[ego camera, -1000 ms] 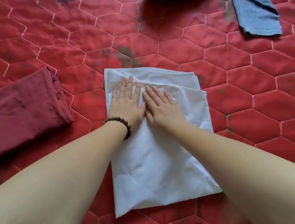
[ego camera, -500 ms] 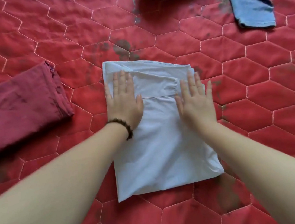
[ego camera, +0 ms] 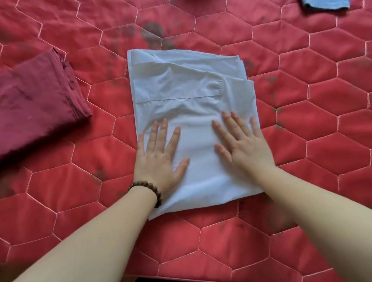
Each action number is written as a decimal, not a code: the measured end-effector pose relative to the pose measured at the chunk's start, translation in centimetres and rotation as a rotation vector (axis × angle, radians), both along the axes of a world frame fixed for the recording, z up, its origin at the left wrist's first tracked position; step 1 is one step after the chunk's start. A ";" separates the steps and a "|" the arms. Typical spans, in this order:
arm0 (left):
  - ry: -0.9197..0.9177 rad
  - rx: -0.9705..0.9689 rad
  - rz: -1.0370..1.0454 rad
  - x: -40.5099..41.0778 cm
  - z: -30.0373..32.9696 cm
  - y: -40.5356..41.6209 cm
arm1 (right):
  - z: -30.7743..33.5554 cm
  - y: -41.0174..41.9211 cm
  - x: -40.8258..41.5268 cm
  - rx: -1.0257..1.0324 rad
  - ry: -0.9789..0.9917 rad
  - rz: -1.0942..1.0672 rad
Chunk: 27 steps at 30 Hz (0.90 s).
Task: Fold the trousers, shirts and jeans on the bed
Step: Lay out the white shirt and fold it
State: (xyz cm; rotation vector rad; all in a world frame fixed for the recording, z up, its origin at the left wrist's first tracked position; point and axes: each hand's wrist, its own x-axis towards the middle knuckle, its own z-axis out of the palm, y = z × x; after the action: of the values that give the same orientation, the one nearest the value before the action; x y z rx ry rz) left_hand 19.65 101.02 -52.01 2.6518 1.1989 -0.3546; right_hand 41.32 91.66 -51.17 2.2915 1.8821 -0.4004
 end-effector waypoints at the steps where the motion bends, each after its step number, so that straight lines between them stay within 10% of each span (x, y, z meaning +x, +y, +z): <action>1: -0.010 -0.003 -0.020 -0.8 0.1 -0.3 | 0.2 -0.6 0.6 -0.009 -0.023 -0.058; 21: -0.038 0.159 -0.295 -6.9 3.3 4.9 | 3.8 -4.3 7.4 0.062 0.004 0.178; 27: -0.138 -0.048 -0.459 -5.9 2.9 4.0 | 4.0 -3.9 5.2 -0.062 0.133 0.344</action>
State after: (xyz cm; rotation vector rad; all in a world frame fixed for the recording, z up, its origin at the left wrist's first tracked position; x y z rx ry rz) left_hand 13.71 105.00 -49.09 2.8335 0.5262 -0.2593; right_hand 46.52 87.76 -47.16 1.8927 2.2389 -0.5640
